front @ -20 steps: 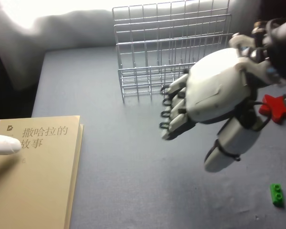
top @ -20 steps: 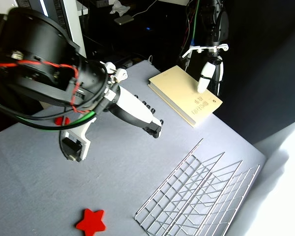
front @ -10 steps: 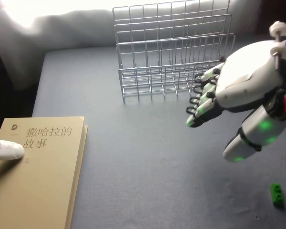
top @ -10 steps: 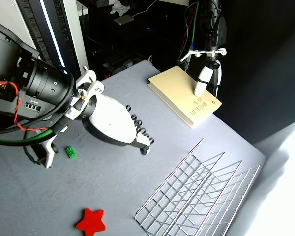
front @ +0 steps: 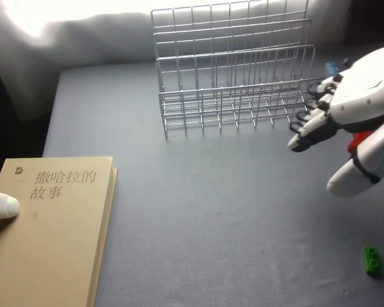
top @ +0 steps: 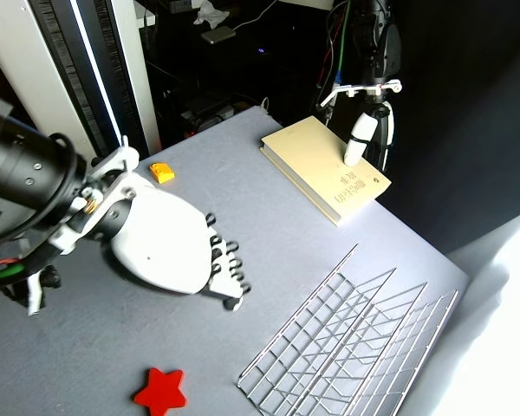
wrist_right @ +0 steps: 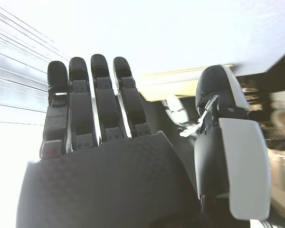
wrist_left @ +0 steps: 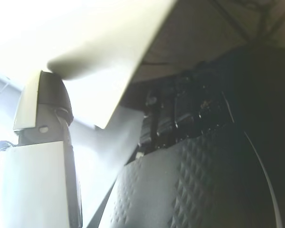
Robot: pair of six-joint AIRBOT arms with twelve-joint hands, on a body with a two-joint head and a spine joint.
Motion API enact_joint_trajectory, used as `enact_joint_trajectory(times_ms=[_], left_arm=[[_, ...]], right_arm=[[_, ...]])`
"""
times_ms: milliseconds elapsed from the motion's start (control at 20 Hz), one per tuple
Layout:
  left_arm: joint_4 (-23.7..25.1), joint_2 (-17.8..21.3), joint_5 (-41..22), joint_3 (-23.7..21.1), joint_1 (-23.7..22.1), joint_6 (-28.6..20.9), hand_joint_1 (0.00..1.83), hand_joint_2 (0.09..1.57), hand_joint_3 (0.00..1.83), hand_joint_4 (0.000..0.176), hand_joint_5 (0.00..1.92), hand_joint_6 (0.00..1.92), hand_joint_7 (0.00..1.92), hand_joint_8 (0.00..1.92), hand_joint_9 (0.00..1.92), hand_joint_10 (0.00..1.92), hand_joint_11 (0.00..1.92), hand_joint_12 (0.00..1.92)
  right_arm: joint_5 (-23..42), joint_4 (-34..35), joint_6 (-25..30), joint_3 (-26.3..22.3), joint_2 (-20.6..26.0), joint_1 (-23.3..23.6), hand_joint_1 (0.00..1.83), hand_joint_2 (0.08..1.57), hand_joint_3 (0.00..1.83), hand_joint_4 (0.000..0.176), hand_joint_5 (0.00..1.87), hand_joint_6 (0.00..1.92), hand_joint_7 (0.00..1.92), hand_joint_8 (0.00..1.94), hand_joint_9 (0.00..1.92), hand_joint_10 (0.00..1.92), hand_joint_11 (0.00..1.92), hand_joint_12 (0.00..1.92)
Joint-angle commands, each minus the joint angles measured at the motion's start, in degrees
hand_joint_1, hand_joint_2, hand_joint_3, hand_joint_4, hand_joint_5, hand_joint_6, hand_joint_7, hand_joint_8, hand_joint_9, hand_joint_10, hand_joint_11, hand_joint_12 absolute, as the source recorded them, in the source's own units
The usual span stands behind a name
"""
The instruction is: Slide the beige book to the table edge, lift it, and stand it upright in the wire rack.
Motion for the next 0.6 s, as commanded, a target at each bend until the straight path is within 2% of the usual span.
enact_joint_trajectory(times_ms=[0,50,150,200,250,300,350,400,450,550], left_arm=[[-0.52,0.63,-0.17,0.44,-0.13,-0.17,1.15,1.05,0.00,0.000,0.66,0.06,0.41,0.01,0.39,0.01,0.02,0.88],[-0.53,0.73,-0.17,0.45,-0.13,-0.17,1.17,1.08,0.00,0.000,0.78,0.06,0.50,0.01,0.48,0.02,0.12,0.88],[-0.53,1.13,-0.18,0.38,-0.11,-0.22,1.21,1.12,0.00,0.000,0.80,0.02,0.62,0.01,0.60,0.02,0.24,0.90],[-0.54,1.34,-0.21,0.32,-0.02,-0.25,1.25,1.13,0.00,0.000,0.77,0.01,0.72,0.02,0.70,0.03,0.35,0.90],[-0.54,1.37,-0.32,0.35,0.05,-0.25,1.21,1.19,0.00,0.000,0.74,1.04,0.90,0.88,0.86,0.05,0.57,0.82],[-0.54,1.34,-0.34,0.37,0.09,-0.25,1.32,1.21,0.00,0.000,0.63,1.30,0.87,1.19,0.79,1.10,0.65,0.85],[-0.54,1.35,-0.34,0.35,0.11,-0.25,1.46,1.21,0.00,0.000,0.60,1.25,0.76,1.34,0.75,1.33,0.71,1.47],[-0.54,1.24,-0.34,0.47,0.08,-0.25,1.48,1.21,0.00,0.000,0.60,1.22,0.71,1.39,0.74,1.42,0.73,1.59],[-0.54,1.19,-0.34,0.54,0.04,-0.25,1.50,1.17,0.00,0.000,0.67,1.14,0.78,1.29,0.83,1.36,0.86,1.47],[-0.53,1.20,-0.34,0.60,0.04,-0.25,1.49,1.17,0.00,0.000,0.70,1.13,0.76,1.30,0.81,1.38,0.84,1.49]], right_arm=[[-3.49,-0.94,1.23,-0.11,0.44,1.03,0.08,1.14,0.00,0.000,0.27,0.01,0.28,0.00,0.27,0.00,0.00,0.74],[-3.44,-2.30,2.93,-0.16,0.58,1.03,0.08,1.14,0.00,0.000,0.28,0.01,0.28,0.00,0.27,0.00,0.00,0.77],[-3.43,-3.86,3.90,-0.21,0.97,1.00,0.07,1.15,0.00,0.000,0.26,0.00,0.26,0.00,0.26,0.00,0.00,0.75],[-3.53,-5.89,6.66,-0.60,1.46,1.02,0.07,1.15,0.00,0.000,0.25,0.00,0.26,0.00,0.26,0.00,0.00,0.73],[-3.71,-10.73,12.14,-1.78,2.47,1.05,0.10,1.14,0.00,0.000,0.26,0.00,0.27,0.00,0.26,0.00,0.00,0.73],[-3.83,-10.84,14.50,-2.37,3.07,1.02,0.11,1.14,0.00,0.000,0.26,0.00,0.27,0.00,0.26,0.00,0.00,0.73],[-3.86,-10.84,14.16,-2.29,3.52,0.82,0.11,1.14,0.00,0.000,0.27,0.00,0.27,0.00,0.26,0.00,0.00,0.73],[-3.61,-10.84,14.10,-2.26,3.79,0.63,0.13,1.14,0.00,0.000,0.27,0.00,0.27,0.00,0.27,0.00,0.00,0.76],[-3.77,-10.84,13.75,-2.04,3.83,0.37,0.12,1.14,0.00,0.000,0.26,0.00,0.27,0.00,0.26,0.00,0.00,0.78],[-4.41,-10.84,12.74,-2.00,3.91,0.32,0.12,1.14,0.00,0.000,0.25,0.00,0.25,0.00,0.26,0.00,0.00,0.79]])
